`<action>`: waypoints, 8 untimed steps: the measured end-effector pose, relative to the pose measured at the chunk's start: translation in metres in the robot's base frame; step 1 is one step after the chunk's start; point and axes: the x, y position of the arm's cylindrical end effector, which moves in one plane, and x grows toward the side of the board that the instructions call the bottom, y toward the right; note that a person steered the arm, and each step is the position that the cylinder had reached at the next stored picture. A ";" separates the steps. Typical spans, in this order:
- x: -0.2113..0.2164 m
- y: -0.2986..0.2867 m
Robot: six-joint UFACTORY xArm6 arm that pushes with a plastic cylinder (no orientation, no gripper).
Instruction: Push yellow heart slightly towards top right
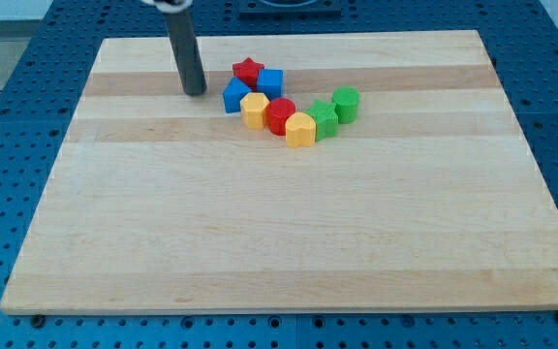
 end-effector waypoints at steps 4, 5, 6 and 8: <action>0.065 0.049; 0.074 0.054; 0.083 0.074; 0.087 0.113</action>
